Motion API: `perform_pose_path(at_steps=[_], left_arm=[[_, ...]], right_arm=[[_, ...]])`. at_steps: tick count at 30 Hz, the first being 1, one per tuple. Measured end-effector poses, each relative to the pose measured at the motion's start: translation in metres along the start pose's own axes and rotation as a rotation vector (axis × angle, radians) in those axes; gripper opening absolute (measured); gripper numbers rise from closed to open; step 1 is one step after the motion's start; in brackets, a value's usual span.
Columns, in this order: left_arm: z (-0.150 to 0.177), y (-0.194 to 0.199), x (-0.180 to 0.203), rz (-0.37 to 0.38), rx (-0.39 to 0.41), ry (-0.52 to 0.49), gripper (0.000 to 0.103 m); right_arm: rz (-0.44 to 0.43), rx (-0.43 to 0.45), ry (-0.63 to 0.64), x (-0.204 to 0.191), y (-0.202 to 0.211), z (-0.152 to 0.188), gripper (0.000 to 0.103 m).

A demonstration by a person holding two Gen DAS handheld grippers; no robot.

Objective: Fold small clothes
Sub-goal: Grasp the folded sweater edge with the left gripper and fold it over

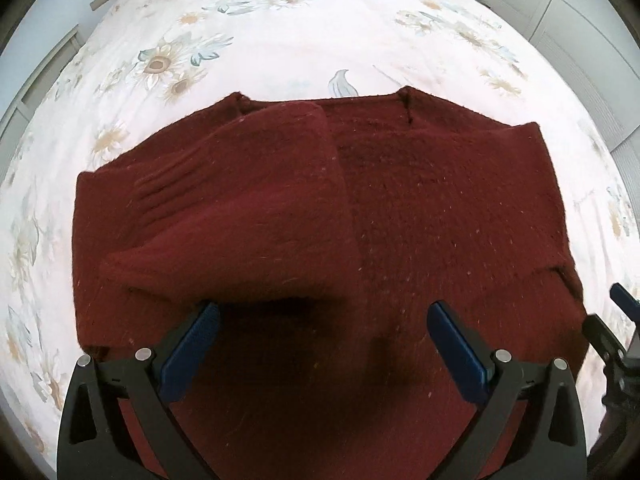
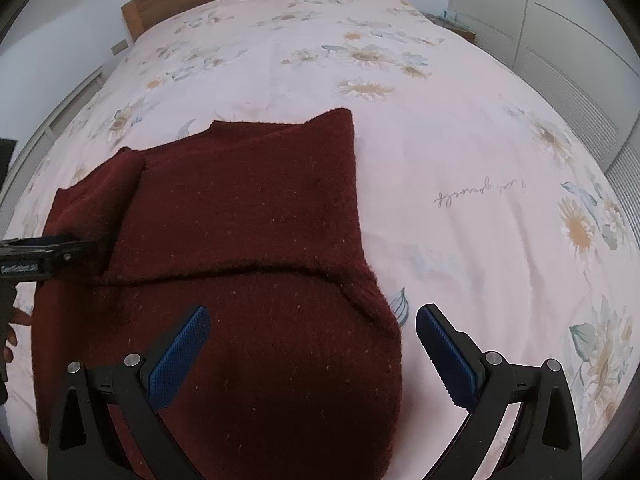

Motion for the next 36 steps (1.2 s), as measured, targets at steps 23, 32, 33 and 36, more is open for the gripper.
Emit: perform_pose_path(at_steps=[23,32,33,36], left_arm=[[0.055,0.037,-0.149,-0.202,0.031,0.005,0.089],[0.041,0.014,-0.146,-0.167,0.017,-0.045,0.05],[0.039,0.012,-0.143,-0.154,0.015,-0.048,0.042],[0.034,0.012,-0.141,-0.127,0.023,-0.038,0.021]], right_arm=[[0.007,-0.028,0.087,-0.042,0.001,0.007,0.103],[0.019,-0.016,0.174,-0.078,0.006,-0.005,0.103],[0.016,-0.01,0.185,-0.085,0.008,-0.009,0.103],[0.007,0.008,0.215,-0.103,0.013,-0.018,0.103]])
Point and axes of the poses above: each gripper's, at about its wrist camera, not at the fingertips, and y roughly against the way its jaws point, x to its right, z to its underside, the point moved 9 cm from there along -y, roughly the way its jaws point, and after that the axes turned 13 degrees about z, right-handed, at the moved point
